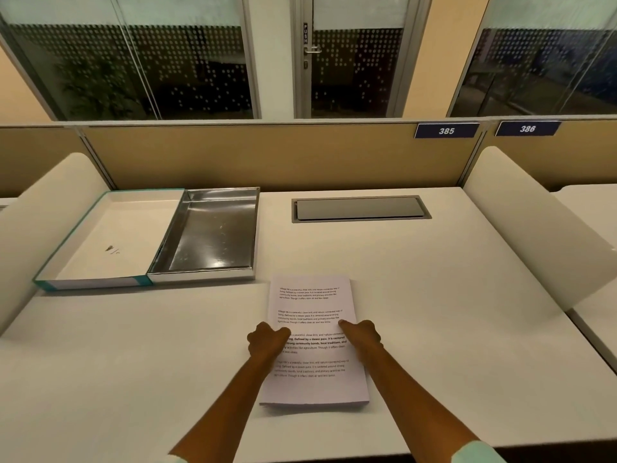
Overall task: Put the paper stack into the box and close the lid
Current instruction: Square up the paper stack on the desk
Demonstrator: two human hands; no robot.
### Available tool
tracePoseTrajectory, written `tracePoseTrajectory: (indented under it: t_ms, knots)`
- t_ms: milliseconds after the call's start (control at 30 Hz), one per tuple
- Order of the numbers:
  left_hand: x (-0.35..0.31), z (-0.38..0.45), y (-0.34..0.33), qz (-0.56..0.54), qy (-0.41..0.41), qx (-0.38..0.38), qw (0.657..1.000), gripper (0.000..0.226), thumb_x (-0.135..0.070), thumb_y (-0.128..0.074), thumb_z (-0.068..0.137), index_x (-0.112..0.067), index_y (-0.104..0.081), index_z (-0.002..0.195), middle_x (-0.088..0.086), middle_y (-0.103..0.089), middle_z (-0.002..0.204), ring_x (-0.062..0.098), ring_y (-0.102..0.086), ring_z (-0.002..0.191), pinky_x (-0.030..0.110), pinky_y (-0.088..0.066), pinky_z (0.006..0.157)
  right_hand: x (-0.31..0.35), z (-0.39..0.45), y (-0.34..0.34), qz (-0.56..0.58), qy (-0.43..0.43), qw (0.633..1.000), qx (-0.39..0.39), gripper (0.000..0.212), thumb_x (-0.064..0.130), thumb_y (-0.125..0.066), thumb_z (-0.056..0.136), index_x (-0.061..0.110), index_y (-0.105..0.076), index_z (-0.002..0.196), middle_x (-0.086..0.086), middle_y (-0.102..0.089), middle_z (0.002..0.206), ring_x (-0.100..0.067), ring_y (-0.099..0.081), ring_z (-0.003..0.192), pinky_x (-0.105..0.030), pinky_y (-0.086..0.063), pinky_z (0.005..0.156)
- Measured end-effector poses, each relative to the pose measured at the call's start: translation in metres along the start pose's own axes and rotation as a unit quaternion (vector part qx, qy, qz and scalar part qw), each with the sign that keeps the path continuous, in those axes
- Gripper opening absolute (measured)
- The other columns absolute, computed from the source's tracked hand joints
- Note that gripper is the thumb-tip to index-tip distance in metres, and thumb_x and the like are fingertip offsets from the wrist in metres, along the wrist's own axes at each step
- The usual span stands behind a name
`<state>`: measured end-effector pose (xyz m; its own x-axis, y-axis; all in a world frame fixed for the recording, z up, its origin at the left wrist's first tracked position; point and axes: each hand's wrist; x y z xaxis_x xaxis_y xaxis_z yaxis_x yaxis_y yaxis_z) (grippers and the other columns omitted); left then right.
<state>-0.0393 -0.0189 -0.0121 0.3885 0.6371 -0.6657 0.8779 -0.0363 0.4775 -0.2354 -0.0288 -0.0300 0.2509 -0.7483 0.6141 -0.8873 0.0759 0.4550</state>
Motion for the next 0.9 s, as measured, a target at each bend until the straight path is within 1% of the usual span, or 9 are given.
tracePoseTrajectory:
  t_ms: [100, 200, 300, 367, 500, 633, 700, 800, 900]
  knots:
    - [-0.006, -0.004, -0.005, 0.051, 0.002, -0.024, 0.998, 0.054, -0.033, -0.061, 0.083, -0.003, -0.048, 0.125, 0.020, -0.051, 0.129, 0.037, -0.055, 0.114, 0.047, -0.050, 0.098, 0.003, 0.002, 0.002, 0.010, -0.003, 1.000, 0.001, 0.037, 0.036, -0.064, 0.083, 0.006, -0.057, 0.103, -0.016, -0.063, 0.114, -0.032, -0.060, 0.104, -0.041, -0.054, 0.092]
    - [-0.009, -0.003, -0.007, 0.038, 0.012, -0.026, 0.999, 0.056, -0.034, -0.061, 0.083, -0.002, -0.046, 0.126, 0.021, -0.049, 0.129, 0.037, -0.056, 0.113, 0.047, -0.051, 0.097, 0.003, 0.002, 0.000, 0.008, 0.002, 1.000, -0.007, 0.047, 0.038, -0.063, 0.084, 0.002, -0.057, 0.114, -0.017, -0.058, 0.120, -0.030, -0.058, 0.103, -0.037, -0.053, 0.085]
    - [-0.009, -0.001, -0.003, -0.013, 0.015, -0.011, 1.000, 0.059, -0.036, -0.063, 0.082, -0.003, -0.043, 0.127, 0.020, -0.053, 0.127, 0.036, -0.060, 0.107, 0.046, -0.054, 0.091, 0.003, 0.000, -0.002, 0.028, 0.017, 0.999, -0.002, 0.042, 0.037, -0.061, 0.086, 0.001, -0.058, 0.108, -0.011, -0.064, 0.100, -0.023, -0.060, 0.084, -0.034, -0.054, 0.076]
    - [-0.008, 0.001, 0.001, -0.046, 0.015, -0.004, 0.999, 0.060, -0.036, -0.064, 0.083, -0.003, -0.043, 0.127, 0.018, -0.056, 0.125, 0.030, -0.060, 0.101, 0.040, -0.053, 0.081, 0.004, -0.001, -0.002, 0.044, 0.019, 0.999, -0.002, 0.042, 0.036, -0.061, 0.087, 0.000, -0.059, 0.109, -0.005, -0.062, 0.085, -0.020, -0.058, 0.074, -0.031, -0.052, 0.070]
    - [-0.003, 0.010, 0.009, -0.093, 0.017, 0.000, 0.996, 0.051, -0.037, -0.066, 0.082, -0.001, -0.055, 0.117, 0.016, -0.067, 0.111, 0.028, -0.064, 0.091, 0.036, -0.050, 0.071, 0.006, -0.002, 0.000, 0.073, 0.015, 0.997, 0.009, 0.049, 0.037, -0.065, 0.085, 0.001, -0.056, 0.116, -0.011, -0.066, 0.101, -0.024, -0.064, 0.085, -0.032, -0.055, 0.073]
    - [0.002, 0.022, 0.016, -0.151, 0.043, 0.024, 0.987, 0.045, -0.030, -0.070, 0.081, 0.001, -0.060, 0.112, 0.021, -0.071, 0.102, 0.038, -0.069, 0.092, 0.050, -0.056, 0.087, 0.004, -0.003, -0.001, 0.083, 0.014, 0.996, 0.010, 0.057, 0.036, -0.069, 0.083, 0.003, -0.047, 0.124, -0.016, -0.063, 0.118, -0.030, -0.064, 0.102, -0.038, -0.056, 0.083]
    - [-0.001, 0.022, 0.015, -0.162, 0.048, 0.033, 0.985, 0.045, -0.025, -0.072, 0.080, 0.003, -0.059, 0.113, 0.023, -0.071, 0.104, 0.039, -0.069, 0.092, 0.052, -0.056, 0.088, 0.002, -0.004, 0.000, 0.062, 0.024, 0.998, 0.006, 0.050, 0.034, -0.067, 0.085, 0.004, -0.050, 0.121, -0.014, -0.065, 0.114, -0.028, -0.065, 0.096, -0.036, -0.057, 0.076]
    - [-0.008, 0.017, 0.012, -0.126, 0.029, 0.021, 0.991, 0.044, -0.019, -0.072, 0.080, 0.002, -0.057, 0.114, 0.022, -0.068, 0.109, 0.036, -0.068, 0.092, 0.043, -0.058, 0.079, 0.002, -0.004, 0.004, 0.041, 0.051, 0.998, 0.004, 0.033, 0.029, -0.064, 0.087, 0.005, -0.058, 0.109, -0.011, -0.070, 0.104, -0.021, -0.066, 0.079, -0.023, -0.048, 0.052]
    - [-0.012, 0.013, 0.009, -0.106, 0.013, 0.018, 0.994, 0.041, -0.014, -0.071, 0.080, 0.001, -0.052, 0.112, 0.019, -0.065, 0.110, 0.033, -0.066, 0.089, 0.034, -0.054, 0.066, 0.001, -0.002, 0.009, 0.017, 0.069, 0.997, 0.002, 0.014, 0.024, -0.064, 0.087, 0.010, -0.060, 0.088, -0.007, -0.070, 0.091, -0.011, -0.060, 0.062, -0.018, -0.041, 0.045]
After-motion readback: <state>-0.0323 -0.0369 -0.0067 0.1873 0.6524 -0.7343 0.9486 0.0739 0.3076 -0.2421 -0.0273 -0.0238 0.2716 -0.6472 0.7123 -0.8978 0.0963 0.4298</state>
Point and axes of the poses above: each hand's wrist, its own z-axis towards the middle knuckle, its own y-axis out of the back of the hand, x = y × z
